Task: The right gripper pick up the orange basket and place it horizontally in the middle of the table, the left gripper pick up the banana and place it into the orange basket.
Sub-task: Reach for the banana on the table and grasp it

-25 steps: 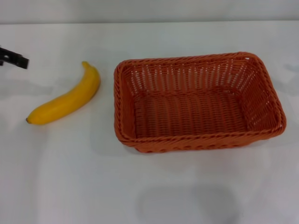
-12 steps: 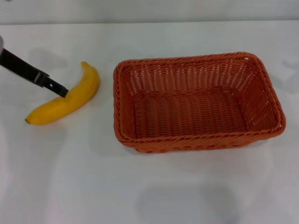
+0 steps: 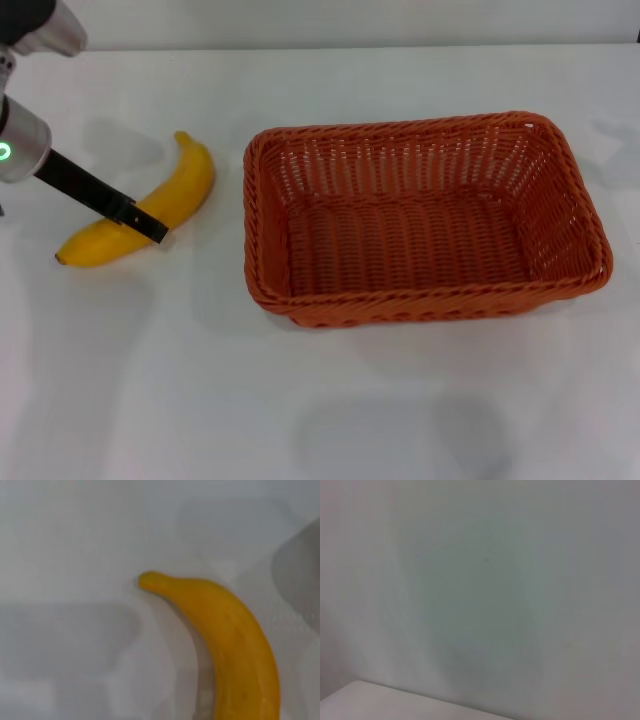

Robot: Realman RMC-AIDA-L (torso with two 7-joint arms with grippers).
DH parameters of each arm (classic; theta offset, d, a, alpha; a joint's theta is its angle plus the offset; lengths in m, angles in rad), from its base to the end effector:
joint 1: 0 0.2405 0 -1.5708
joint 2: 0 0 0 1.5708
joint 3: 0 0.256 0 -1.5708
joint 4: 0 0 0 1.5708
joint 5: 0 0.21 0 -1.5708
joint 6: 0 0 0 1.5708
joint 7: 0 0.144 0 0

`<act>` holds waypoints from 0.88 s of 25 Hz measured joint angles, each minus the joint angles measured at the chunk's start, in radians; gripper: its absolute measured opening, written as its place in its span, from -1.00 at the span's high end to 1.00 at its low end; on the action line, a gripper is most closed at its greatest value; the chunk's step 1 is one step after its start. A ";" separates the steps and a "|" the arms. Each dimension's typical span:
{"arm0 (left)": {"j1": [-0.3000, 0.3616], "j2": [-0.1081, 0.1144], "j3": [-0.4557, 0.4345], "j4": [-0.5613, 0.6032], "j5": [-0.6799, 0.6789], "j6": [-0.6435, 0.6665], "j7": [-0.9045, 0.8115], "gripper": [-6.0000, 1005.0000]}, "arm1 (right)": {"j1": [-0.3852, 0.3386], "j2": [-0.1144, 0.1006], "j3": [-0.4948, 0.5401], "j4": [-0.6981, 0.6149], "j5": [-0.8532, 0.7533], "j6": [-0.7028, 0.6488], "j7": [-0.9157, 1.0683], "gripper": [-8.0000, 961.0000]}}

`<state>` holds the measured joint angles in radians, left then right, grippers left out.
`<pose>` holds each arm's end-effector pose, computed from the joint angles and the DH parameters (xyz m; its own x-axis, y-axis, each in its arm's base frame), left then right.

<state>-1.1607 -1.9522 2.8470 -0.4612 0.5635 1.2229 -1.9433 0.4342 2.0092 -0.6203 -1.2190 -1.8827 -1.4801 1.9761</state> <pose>-0.2650 0.4267 0.0318 0.6157 0.7778 -0.1261 0.6575 -0.5953 -0.4618 0.2434 0.3597 0.1529 0.6658 -0.3454 -0.6614 -0.6929 -0.6150 -0.3763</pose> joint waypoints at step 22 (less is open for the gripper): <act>0.008 -0.012 -0.002 -0.036 -0.043 -0.094 0.001 -0.01 | -0.012 0.000 -0.005 0.013 0.004 0.006 0.007 -0.74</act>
<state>-1.1527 -1.9642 2.8455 -0.4976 0.5205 1.1286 -1.9421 0.4220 2.0095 -0.6258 -1.2057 -1.8791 -1.4741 1.9829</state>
